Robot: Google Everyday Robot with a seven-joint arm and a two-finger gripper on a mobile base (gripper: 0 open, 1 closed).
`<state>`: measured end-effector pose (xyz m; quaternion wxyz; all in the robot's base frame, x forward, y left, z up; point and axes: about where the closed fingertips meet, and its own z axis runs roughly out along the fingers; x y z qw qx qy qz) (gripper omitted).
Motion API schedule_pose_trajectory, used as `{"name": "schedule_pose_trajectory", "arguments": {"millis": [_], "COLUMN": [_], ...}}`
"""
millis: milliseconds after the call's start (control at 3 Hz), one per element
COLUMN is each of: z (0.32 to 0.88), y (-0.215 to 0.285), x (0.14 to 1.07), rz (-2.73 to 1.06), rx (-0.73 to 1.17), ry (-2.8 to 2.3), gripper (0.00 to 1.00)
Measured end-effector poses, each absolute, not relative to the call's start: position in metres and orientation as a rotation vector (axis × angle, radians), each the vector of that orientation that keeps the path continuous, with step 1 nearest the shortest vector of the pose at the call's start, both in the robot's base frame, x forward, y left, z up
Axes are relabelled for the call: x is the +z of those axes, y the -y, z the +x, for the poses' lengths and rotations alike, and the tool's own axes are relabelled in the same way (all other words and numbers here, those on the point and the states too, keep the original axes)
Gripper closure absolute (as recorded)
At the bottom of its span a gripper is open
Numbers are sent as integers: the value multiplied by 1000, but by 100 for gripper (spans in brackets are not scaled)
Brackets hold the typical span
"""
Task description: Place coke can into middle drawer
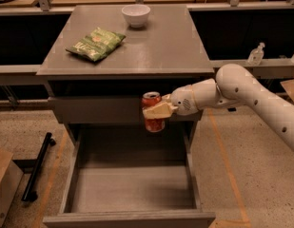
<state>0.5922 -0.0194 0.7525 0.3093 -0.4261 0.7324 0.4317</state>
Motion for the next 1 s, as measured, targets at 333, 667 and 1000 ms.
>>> {"name": "schedule_pose_trajectory", "arguments": {"millis": [333, 667, 1000], "z": [593, 588, 585], "y": [12, 8, 11], "x": [748, 720, 673], "rz": [-1194, -1239, -1203], "rx": [1032, 888, 764], "ry": [-1951, -1965, -2025], "gripper": [100, 100, 100]}}
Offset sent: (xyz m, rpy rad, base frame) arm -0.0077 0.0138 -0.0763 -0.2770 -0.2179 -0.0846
